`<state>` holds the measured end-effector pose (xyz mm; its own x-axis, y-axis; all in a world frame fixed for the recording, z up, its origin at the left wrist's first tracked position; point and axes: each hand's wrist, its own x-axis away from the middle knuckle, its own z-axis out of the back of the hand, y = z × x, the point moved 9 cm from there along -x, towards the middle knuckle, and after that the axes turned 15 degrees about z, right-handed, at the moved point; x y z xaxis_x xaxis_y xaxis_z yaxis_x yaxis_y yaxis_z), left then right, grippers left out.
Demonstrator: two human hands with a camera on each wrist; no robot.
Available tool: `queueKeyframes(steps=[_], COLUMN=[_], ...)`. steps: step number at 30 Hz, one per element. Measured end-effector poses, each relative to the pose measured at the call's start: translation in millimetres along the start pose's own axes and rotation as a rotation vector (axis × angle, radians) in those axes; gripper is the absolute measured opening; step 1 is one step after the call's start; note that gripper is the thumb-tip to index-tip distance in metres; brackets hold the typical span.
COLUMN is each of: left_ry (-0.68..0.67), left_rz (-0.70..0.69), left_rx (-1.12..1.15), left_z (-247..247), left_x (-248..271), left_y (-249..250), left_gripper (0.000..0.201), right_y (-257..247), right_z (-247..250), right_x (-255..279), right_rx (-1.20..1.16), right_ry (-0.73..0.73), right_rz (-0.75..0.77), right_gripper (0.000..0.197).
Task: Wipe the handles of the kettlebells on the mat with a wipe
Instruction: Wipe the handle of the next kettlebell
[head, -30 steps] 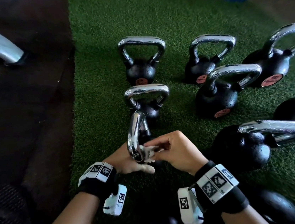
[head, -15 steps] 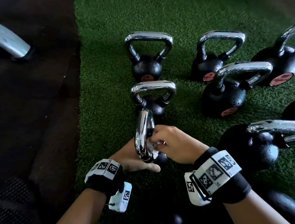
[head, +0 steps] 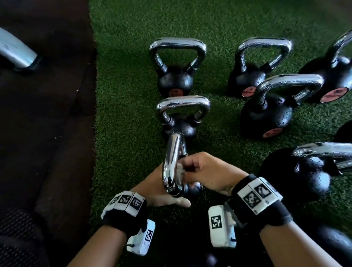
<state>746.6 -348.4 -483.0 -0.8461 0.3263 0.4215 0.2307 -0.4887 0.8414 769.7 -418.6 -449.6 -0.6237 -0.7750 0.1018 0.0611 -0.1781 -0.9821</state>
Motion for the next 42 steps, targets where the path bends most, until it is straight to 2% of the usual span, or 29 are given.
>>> queueKeyframes(steps=[4, 7, 9, 15, 20, 22, 25, 27, 30, 34, 42], left_ry=[0.071, 0.033, 0.057, 0.093, 0.073, 0.091, 0.109, 0.118, 0.136, 0.171, 0.174], left_rz=[-0.004, -0.017, 0.001, 0.047, 0.009, -0.005, -0.014, -0.026, -0.089, -0.084, -0.046], left_rx=[0.053, 0.081, 0.061, 0.035, 0.02, -0.002, -0.006, -0.028, -0.079, -0.057, -0.106], left_z=[5.4, 2.5, 3.5, 1.8, -1.3, -0.5, 1.0, 1.6, 0.3, -0.2, -3.8], left_x=[-0.6, -1.0, -2.1, -11.2, -17.3, -17.3, -17.7, -16.0, -11.0, -8.7, -7.9], left_y=[-1.6, 0.6, -3.6, -16.8, -17.9, -17.6, -18.7, -16.7, -10.3, -11.9, -7.6], left_gripper=[0.072, 0.082, 0.083, 0.095, 0.099, 0.103, 0.125, 0.129, 0.124, 0.118, 0.139], right_y=[9.6, 11.3, 10.9, 14.0, 15.7, 16.3, 20.3, 21.8, 18.1, 12.5, 23.7], right_z=[2.9, 8.9, 11.9, 22.0, 26.6, 36.9, 49.8, 50.6, 52.9, 69.8, 70.7], right_x=[4.4, 4.6, 3.6, 6.0, 9.9, 9.5, 14.5, 18.0, 19.0, 19.8, 27.0], right_rx=[-0.167, -0.132, -0.097, -0.092, -0.002, 0.048, 0.056, 0.049, 0.101, 0.195, 0.211], right_ry=[0.184, 0.197, 0.223, 0.498, 0.498, 0.593, 0.746, 0.764, 0.752, 0.847, 0.95], right_rz=[-0.001, -0.001, 0.009, 0.072, 0.068, 0.066, 0.047, 0.047, 0.052, 0.04, -0.134], right_gripper=[0.021, 0.019, 0.016, 0.019, 0.013, 0.014, 0.01, 0.01, 0.018, 0.013, 0.022])
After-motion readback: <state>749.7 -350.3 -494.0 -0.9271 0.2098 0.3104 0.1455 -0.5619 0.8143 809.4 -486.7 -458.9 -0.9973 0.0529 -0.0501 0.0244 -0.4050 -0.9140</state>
